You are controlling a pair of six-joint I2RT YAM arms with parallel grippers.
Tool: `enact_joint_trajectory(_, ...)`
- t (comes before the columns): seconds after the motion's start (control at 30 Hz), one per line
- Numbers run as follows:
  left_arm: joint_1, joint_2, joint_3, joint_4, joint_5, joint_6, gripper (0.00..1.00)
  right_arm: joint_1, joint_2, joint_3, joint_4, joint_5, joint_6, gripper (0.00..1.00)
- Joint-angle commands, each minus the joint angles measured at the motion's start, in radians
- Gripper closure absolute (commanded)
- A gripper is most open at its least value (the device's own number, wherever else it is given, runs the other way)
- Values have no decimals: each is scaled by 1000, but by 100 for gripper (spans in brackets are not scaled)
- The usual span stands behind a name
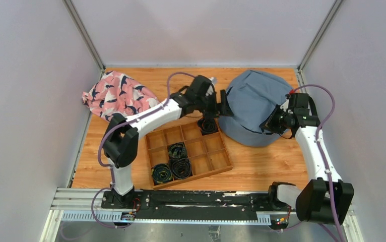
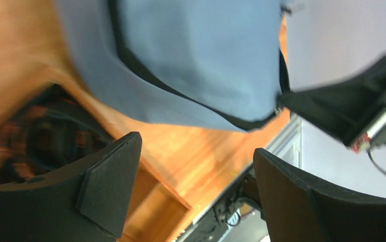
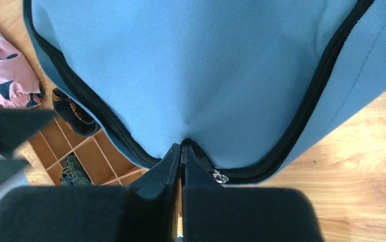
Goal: Pack the student bag
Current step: Zip the student bag at the center of the board.
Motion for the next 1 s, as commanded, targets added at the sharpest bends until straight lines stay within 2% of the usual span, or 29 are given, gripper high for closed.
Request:
enact_joint_trajectory(0.0,-144,-8,-23,55,-65,-47,12,17,46,6,49,-26,-15,100)
enact_joint_trajectory(0.07,-186,-1,-34,103,-87,-86,12,24,48,11,52,-23,-14,100)
enact_joint_trajectory(0.17,-237,15,13,87,-167,-71,12,27,31,21,36,-3,-23,100)
enact_joint_trajectory(0.3,-247,49,78,45,-223,-70,12,27,-6,20,4,28,-29,100)
enact_joint_trajectory(0.73,-241,117,82,58,-192,-76,9,27,-69,30,-61,78,-63,100)
enact_joint_trajectory(0.97,-235,167,98,83,-205,-87,20,27,-74,34,-62,87,-63,100)
